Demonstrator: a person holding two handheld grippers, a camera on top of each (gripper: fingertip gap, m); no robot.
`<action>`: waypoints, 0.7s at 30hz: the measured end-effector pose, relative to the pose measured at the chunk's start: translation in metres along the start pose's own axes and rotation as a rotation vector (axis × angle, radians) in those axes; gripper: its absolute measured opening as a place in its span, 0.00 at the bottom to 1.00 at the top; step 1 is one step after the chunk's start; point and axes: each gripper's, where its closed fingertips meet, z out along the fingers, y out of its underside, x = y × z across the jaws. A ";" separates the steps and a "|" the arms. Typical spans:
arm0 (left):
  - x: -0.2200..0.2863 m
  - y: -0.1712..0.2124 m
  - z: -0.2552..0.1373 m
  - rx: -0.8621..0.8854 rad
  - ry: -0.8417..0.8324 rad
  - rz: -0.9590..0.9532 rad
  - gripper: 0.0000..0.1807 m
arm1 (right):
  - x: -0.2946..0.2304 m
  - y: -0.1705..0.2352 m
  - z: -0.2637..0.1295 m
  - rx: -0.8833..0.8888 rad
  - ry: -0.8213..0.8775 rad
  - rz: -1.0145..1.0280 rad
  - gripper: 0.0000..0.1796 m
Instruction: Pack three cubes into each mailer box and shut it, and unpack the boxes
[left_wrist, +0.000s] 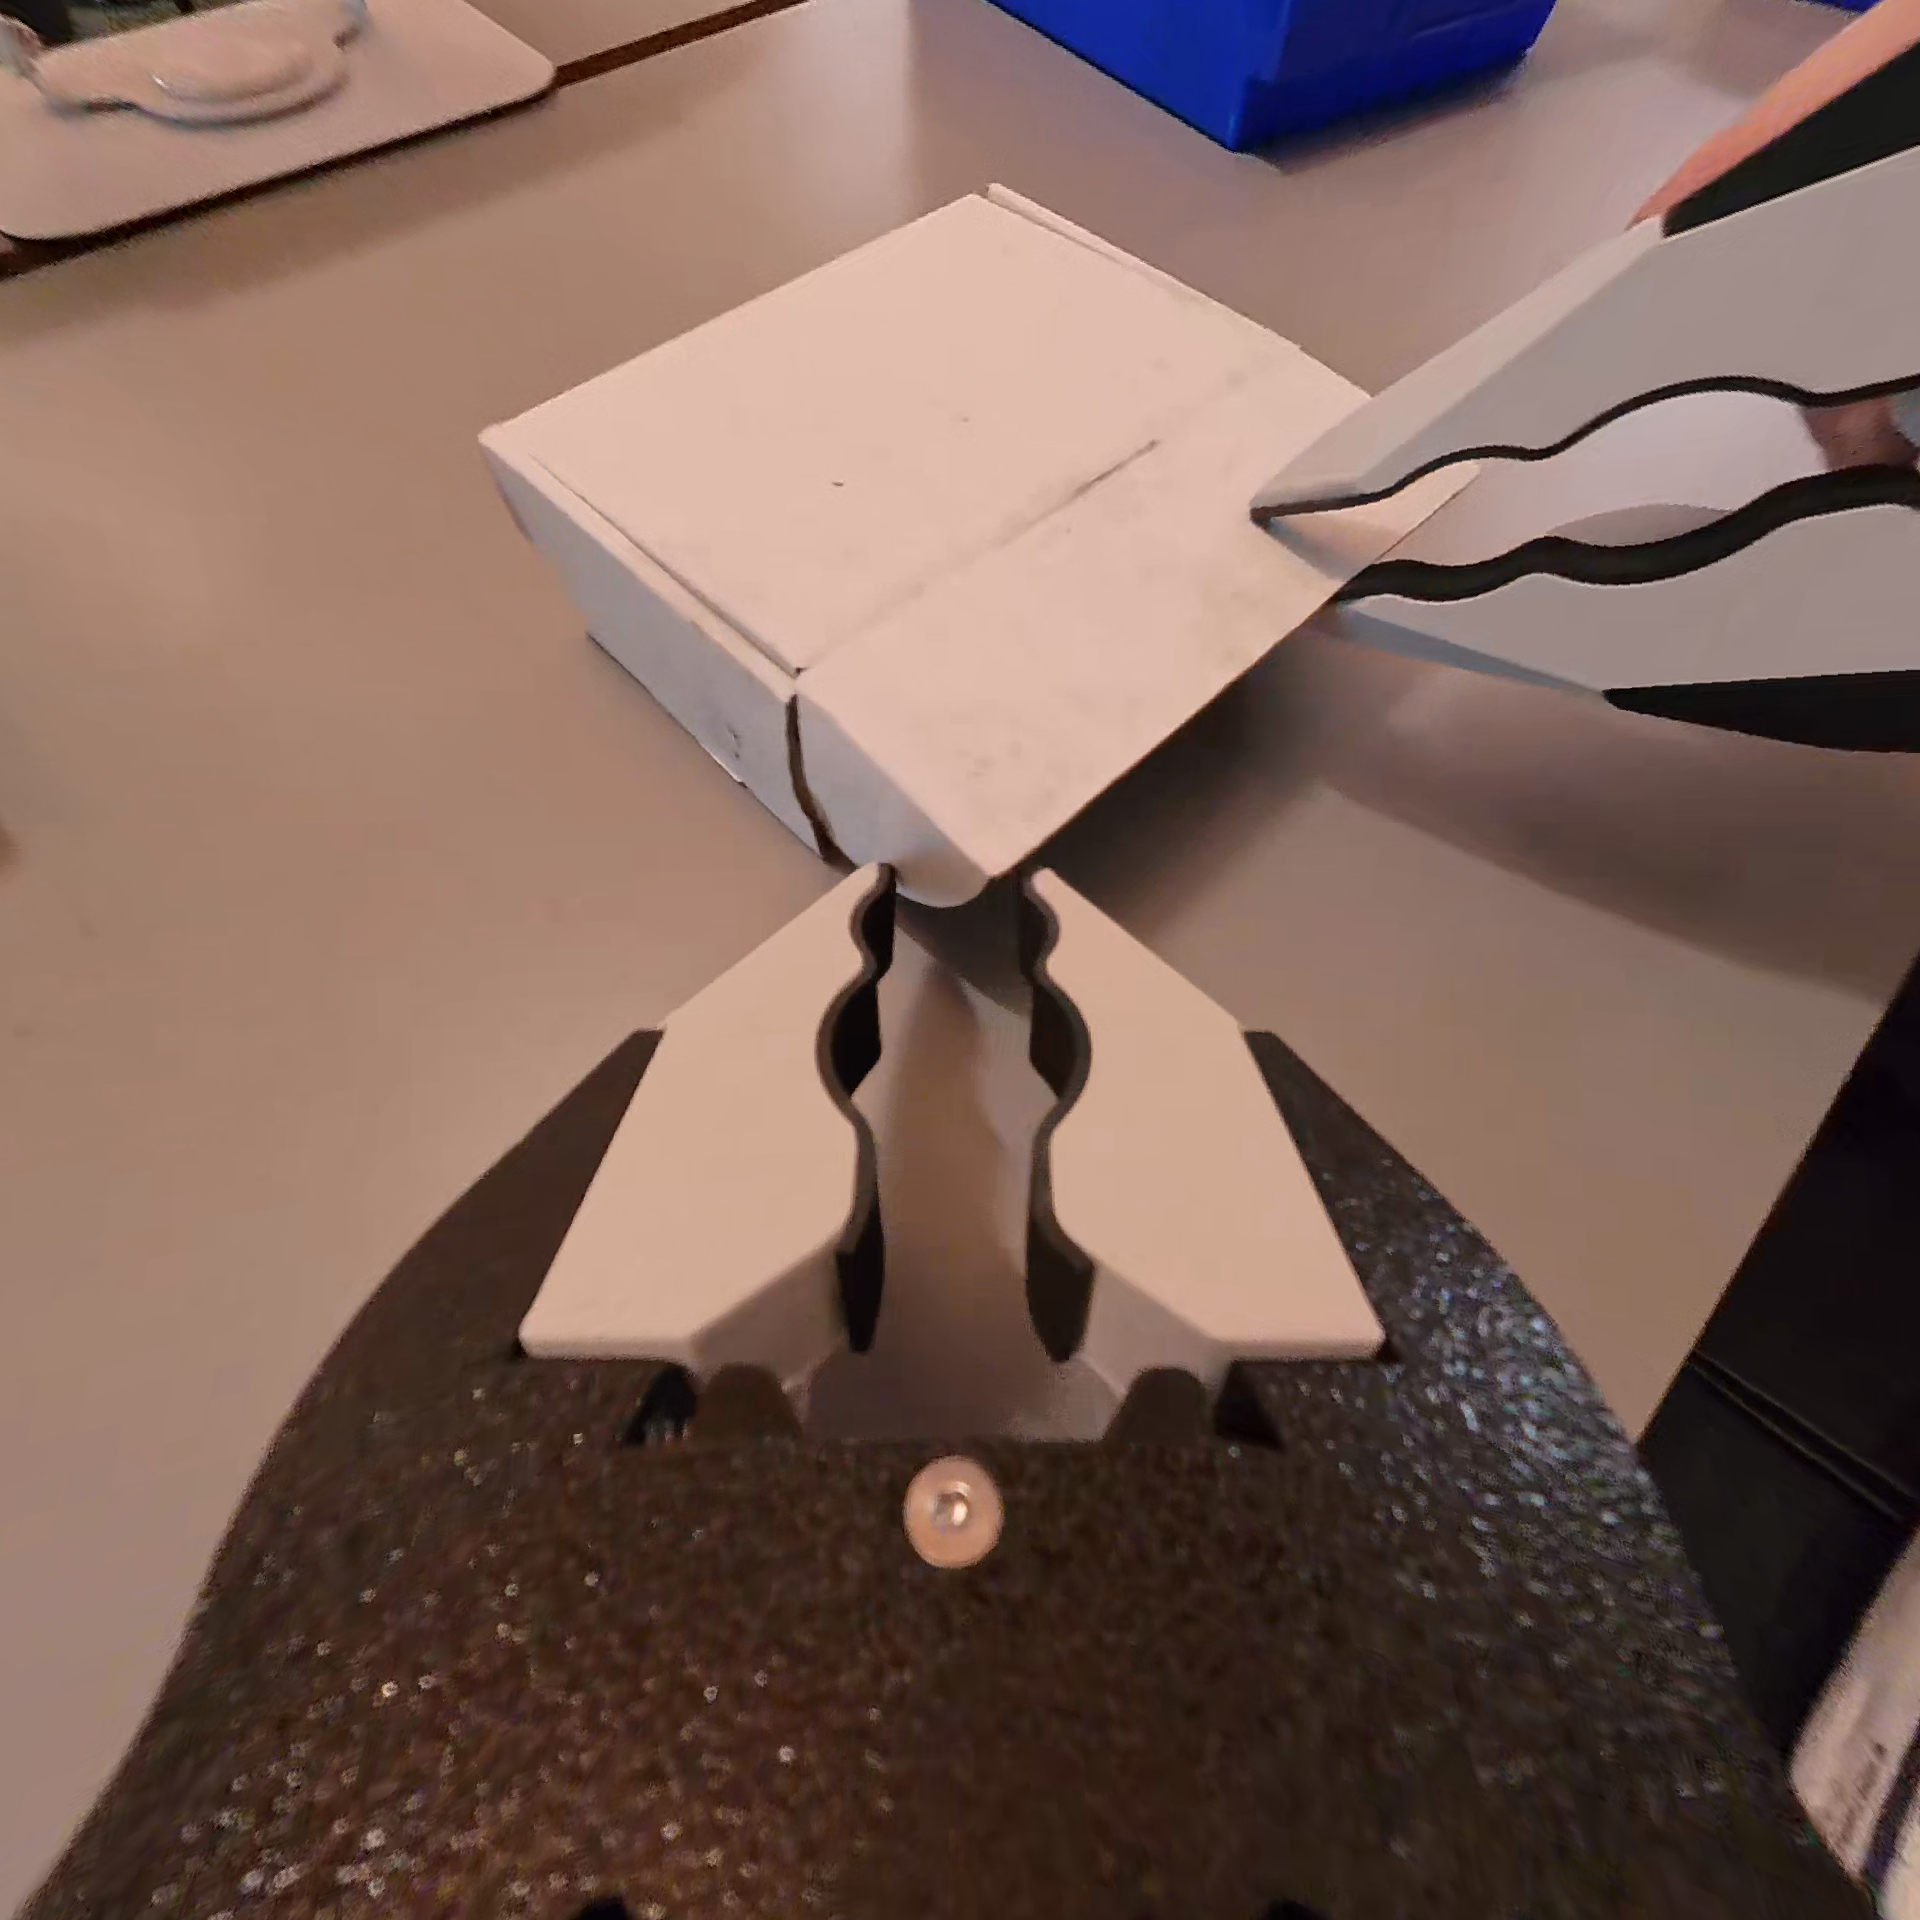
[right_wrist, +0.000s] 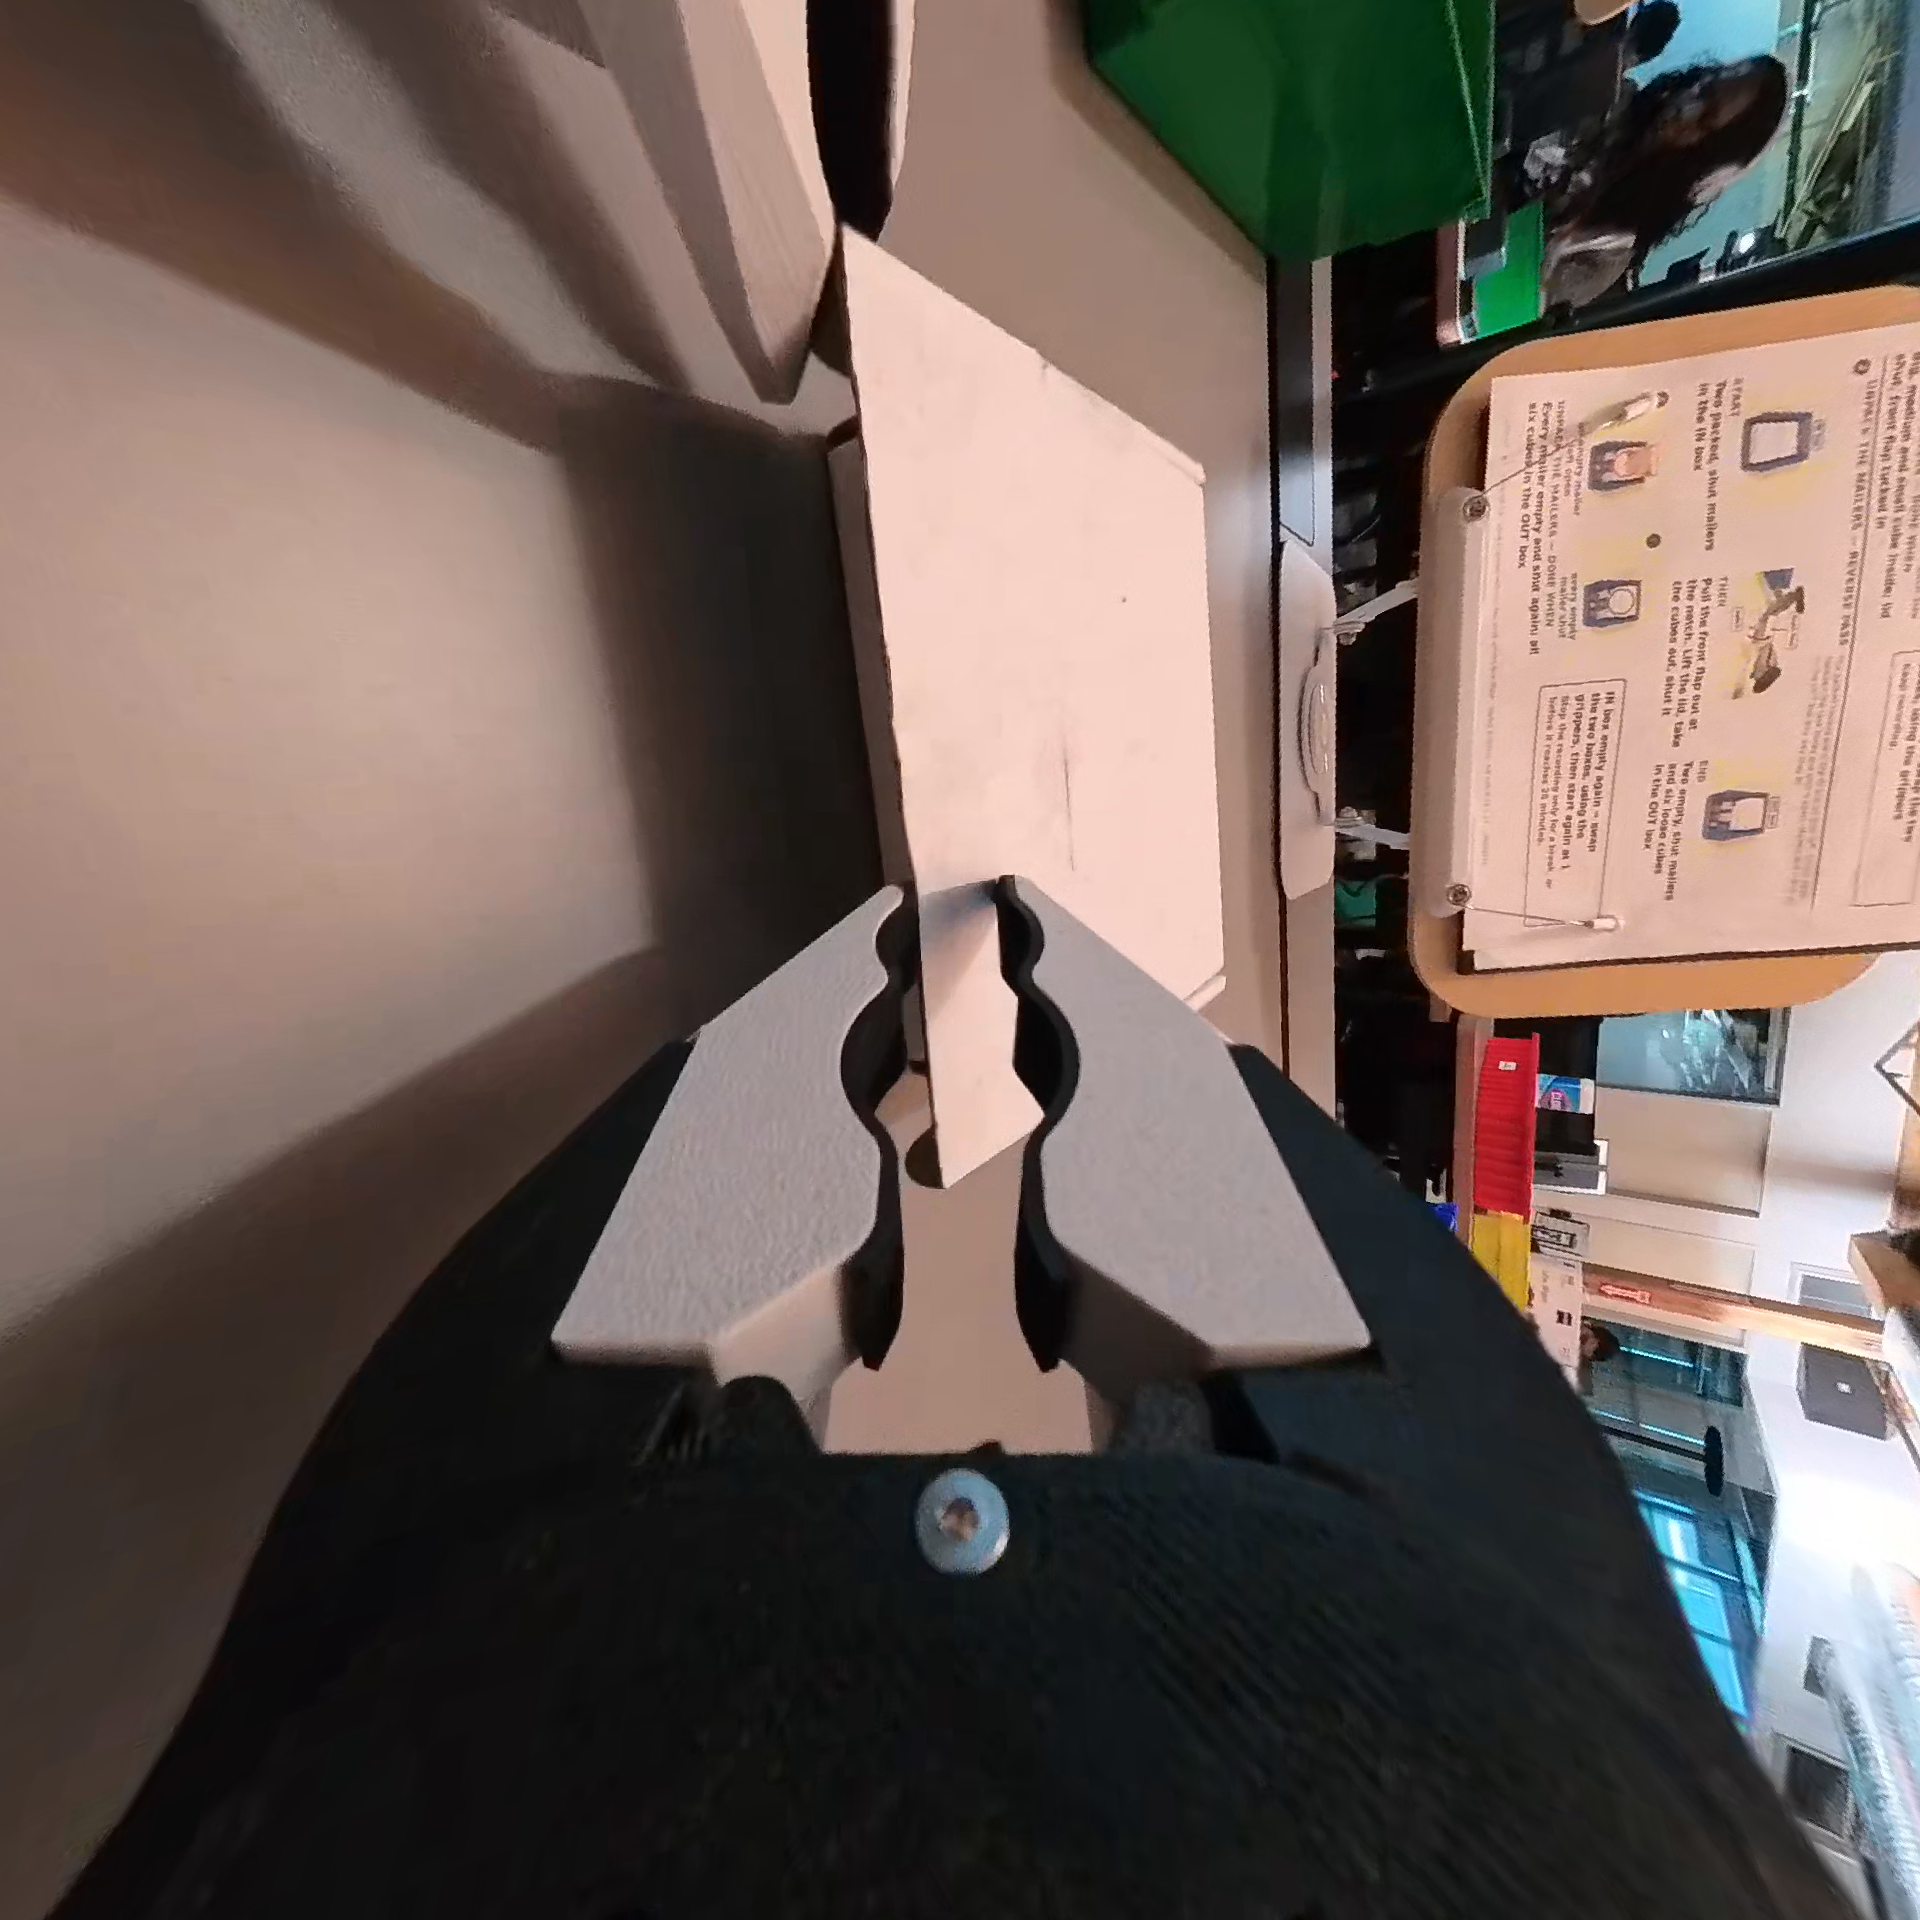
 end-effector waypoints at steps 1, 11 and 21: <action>0.003 0.001 0.000 -0.009 0.034 -0.011 0.17 | 0.000 0.000 0.000 0.005 0.002 0.004 0.08; -0.002 -0.022 -0.002 0.064 0.162 -0.198 0.27 | 0.001 0.002 0.002 0.051 0.067 -0.035 0.08; 0.000 -0.016 0.017 0.025 0.258 -0.299 0.29 | -0.001 -0.001 -0.002 0.183 -0.003 0.097 0.10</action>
